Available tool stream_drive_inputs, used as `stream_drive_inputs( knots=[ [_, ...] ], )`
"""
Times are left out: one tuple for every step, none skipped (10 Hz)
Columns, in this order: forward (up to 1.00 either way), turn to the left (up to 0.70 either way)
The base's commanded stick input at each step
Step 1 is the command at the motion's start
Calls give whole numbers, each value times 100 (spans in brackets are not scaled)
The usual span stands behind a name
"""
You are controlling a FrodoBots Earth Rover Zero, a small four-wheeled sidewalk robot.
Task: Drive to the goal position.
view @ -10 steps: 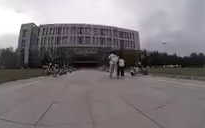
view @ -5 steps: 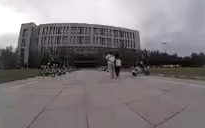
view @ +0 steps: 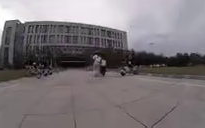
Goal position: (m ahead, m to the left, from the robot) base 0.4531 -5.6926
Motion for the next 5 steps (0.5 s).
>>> stream_drive_inputs(
  knots=[
    [0,-69],
    [0,-69],
    [0,-69],
    [0,-69],
    [0,-69]
  ],
)
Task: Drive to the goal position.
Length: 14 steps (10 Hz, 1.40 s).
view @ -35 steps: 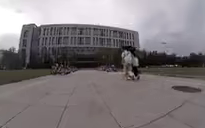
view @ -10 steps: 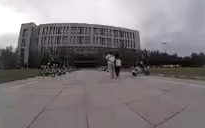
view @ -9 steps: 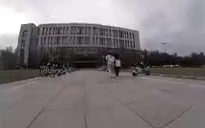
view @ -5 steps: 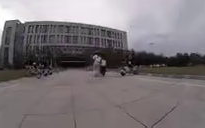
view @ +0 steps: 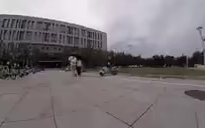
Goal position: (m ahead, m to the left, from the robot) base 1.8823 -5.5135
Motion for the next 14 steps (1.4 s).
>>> stream_drive_inputs(
  knots=[
    [0,-69],
    [0,-69],
    [0,-69],
    [0,-69],
    [0,-69],
    [0,-69],
    [0,-69],
    [0,-69],
    [0,-69],
    [0,-69],
    [0,-69],
    [0,-69],
    [0,-69],
    [0,-69]
  ],
)
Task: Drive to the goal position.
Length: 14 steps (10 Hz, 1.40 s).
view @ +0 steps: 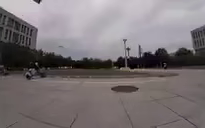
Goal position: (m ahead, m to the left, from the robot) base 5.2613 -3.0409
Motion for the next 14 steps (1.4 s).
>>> stream_drive_inputs(
  knots=[
    [0,-69],
    [0,-69],
    [0,-69],
    [0,-69],
    [0,-69],
    [0,-69],
    [0,-69],
    [0,-69],
    [0,-69],
    [0,-69],
    [0,-69],
    [0,-69],
    [0,-69],
    [0,-69]
  ],
)
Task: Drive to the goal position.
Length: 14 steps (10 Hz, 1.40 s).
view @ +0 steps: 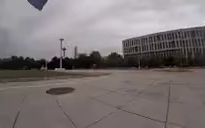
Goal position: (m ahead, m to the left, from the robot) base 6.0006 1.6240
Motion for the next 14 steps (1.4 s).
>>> stream_drive_inputs(
  knots=[
    [0,-69],
    [0,-69],
    [0,-69],
    [0,-69],
    [0,-69],
    [0,-69],
    [0,-69],
    [19,-59],
    [70,-24],
    [70,0],
    [70,0],
    [70,0],
    [70,0],
    [70,0]
  ],
)
